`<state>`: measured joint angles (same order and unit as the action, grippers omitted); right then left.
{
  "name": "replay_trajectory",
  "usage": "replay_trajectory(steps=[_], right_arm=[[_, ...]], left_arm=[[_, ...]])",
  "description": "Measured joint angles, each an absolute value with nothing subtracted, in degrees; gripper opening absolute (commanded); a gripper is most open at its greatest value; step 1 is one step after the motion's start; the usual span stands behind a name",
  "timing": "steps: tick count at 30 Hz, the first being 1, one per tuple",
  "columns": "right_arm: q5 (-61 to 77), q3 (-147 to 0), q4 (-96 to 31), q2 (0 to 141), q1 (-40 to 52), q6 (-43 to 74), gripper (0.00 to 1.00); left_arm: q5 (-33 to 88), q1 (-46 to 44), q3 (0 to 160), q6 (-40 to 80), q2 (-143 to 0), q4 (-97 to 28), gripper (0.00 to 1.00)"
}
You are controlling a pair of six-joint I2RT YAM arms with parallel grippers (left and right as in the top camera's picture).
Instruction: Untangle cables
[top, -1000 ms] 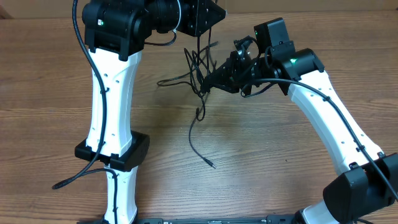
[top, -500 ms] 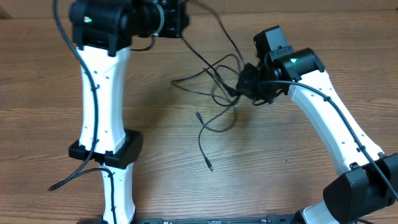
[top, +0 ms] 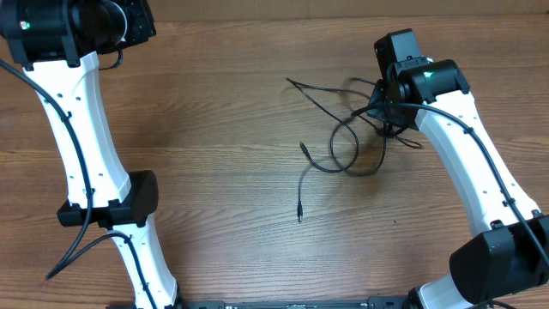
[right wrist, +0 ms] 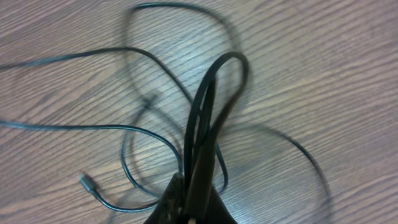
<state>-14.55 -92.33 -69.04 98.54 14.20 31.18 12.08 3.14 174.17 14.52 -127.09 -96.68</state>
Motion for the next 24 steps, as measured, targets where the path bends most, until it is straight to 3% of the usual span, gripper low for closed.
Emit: replay_trajectory(steps=[10, 14, 18, 24], right_arm=[[10.85, -99.00, -66.92, 98.41, 20.56, 5.65, 0.05], [7.46, -103.02, -67.70, 96.66, 21.08, 5.48, 0.06], [-3.77, -103.61, -71.79, 95.07, 18.22, 11.22, 0.29], [-11.73, -103.61, -76.12, 95.02, 9.54, 16.45, 0.49]], left_arm=[[11.05, -6.42, 174.17, 15.94, -127.09, -96.71, 0.15], [11.07, -9.78, 174.17, 14.41, -127.09, -96.71, 0.19], [11.07, -10.52, 174.17, 13.41, -127.09, -96.71, 0.30], [12.78, -11.57, 171.59, 13.15, -127.07, -96.68, 0.54]])
